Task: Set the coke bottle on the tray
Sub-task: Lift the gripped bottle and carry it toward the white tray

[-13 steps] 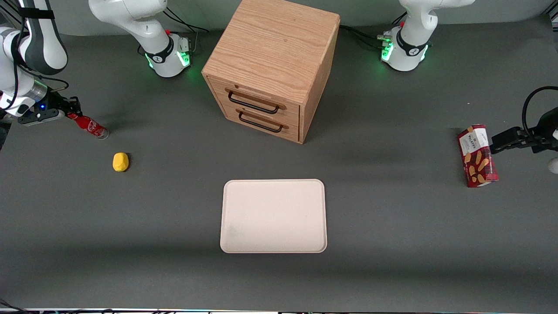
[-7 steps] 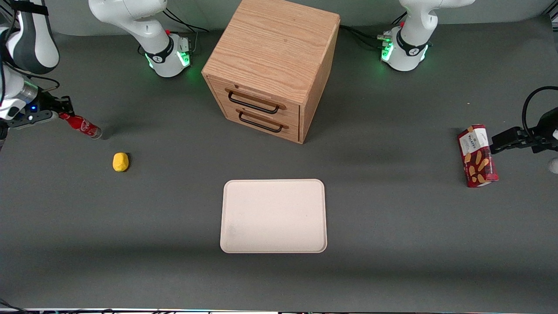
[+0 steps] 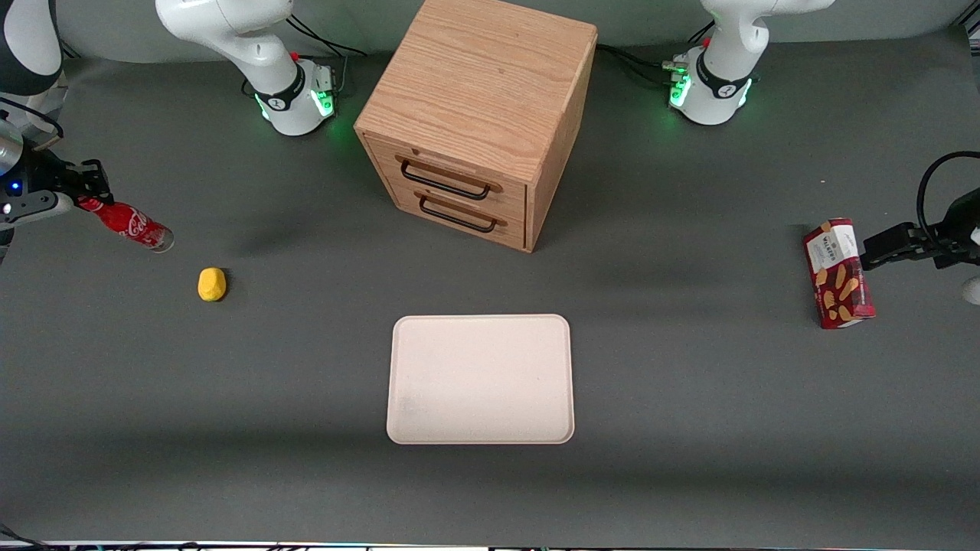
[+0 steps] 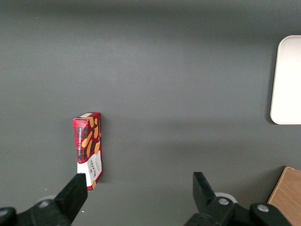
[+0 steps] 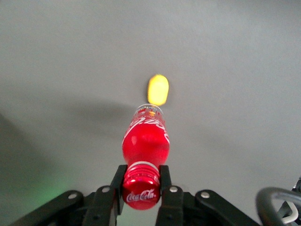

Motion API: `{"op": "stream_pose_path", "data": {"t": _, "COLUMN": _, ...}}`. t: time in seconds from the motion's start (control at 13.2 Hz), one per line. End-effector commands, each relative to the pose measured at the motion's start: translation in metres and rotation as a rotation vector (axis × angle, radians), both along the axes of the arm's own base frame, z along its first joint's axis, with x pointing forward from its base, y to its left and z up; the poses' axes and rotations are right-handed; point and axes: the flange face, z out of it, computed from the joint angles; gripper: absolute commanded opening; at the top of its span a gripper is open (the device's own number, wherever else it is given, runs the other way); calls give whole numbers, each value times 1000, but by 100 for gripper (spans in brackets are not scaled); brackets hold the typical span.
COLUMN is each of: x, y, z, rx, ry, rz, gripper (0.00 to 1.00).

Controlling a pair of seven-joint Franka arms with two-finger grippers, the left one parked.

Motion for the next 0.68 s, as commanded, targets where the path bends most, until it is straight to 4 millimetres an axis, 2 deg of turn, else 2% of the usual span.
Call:
{"op": "stream_pose_path", "data": {"t": 0.0, "x": 55, "y": 63, "z": 31, "rx": 10, "ry": -5, "rz": -44, "gripper": 0}}
{"op": "stream_pose_path", "data": {"t": 0.3, "x": 103, "y": 152, "z": 65, "rx": 33, "ry": -39, "rz": -68, "gripper": 0}}
{"op": "stream_pose_path", "data": {"t": 0.38, "x": 113, "y": 176, "z": 69, "rx": 33, "ry": -47, "rz": -66, "gripper": 0}}
{"op": "stream_pose_path", "data": {"t": 0.61, "x": 138, "y": 227, "z": 75, "rx": 52, "ry": -99, "rz": -72, "gripper": 0}}
